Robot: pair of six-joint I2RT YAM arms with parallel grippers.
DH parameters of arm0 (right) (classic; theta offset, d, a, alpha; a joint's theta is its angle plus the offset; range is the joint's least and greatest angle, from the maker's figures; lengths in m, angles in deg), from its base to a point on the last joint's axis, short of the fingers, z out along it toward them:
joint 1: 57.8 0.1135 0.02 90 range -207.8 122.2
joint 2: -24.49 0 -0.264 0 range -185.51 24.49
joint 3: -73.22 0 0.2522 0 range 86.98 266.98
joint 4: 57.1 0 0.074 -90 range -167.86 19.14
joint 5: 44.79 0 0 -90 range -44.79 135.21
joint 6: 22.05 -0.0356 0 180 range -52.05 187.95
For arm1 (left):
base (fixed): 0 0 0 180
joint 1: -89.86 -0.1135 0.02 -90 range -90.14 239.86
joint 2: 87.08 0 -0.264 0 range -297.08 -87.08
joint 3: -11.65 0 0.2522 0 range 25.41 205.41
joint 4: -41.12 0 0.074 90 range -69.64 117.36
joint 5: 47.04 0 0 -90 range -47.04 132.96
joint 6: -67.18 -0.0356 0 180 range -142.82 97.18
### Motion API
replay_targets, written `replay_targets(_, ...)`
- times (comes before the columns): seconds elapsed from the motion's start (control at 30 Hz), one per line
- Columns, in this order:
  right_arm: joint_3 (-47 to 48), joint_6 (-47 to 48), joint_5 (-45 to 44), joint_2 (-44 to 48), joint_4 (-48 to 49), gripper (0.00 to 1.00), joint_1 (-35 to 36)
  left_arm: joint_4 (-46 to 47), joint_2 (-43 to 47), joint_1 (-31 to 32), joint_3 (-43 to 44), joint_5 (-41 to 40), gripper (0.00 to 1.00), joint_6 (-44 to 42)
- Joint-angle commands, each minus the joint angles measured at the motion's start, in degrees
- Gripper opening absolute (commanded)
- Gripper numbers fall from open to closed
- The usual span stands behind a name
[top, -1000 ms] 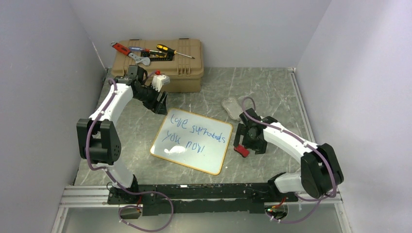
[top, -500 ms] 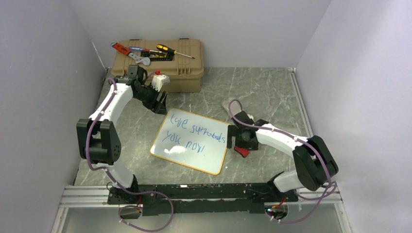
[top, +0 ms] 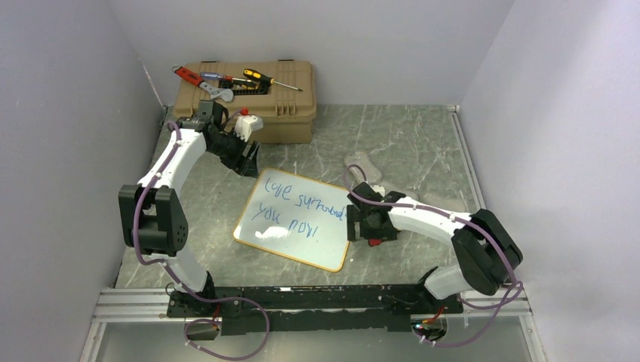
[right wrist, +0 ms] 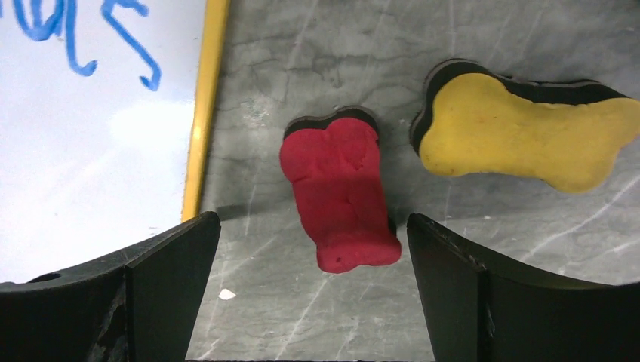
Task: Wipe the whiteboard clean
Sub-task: Pick up the whiteboard eraser from the center of the board.
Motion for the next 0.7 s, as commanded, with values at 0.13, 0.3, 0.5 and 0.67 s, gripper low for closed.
replay_targets(0.13, 7.06, -0.88, -7.37, -3.21, -6.37, 1.00, 0.05, 1.19, 1.69, -0.53, -2.10, -1.77, 0.75, -1.30)
replay_targets(0.3, 9.69, 1.47, -7.17, -4.10, -6.49, 0.98, 0.01, 2.56, 0.20, -2.15, -4.31, -2.11, 0.75, -1.49)
replay_targets(0.5, 8.67, 2.71, -5.29, -4.27, -5.13, 0.82, 0.00, 4.33, -0.51, -2.86, -7.18, -2.23, 0.76, -0.65)
replay_targets(0.67, 7.05, 3.25, -4.45, -3.77, -4.46, 0.76, -0.14, 5.93, -0.82, -2.86, -9.55, -0.93, 0.76, -0.15)
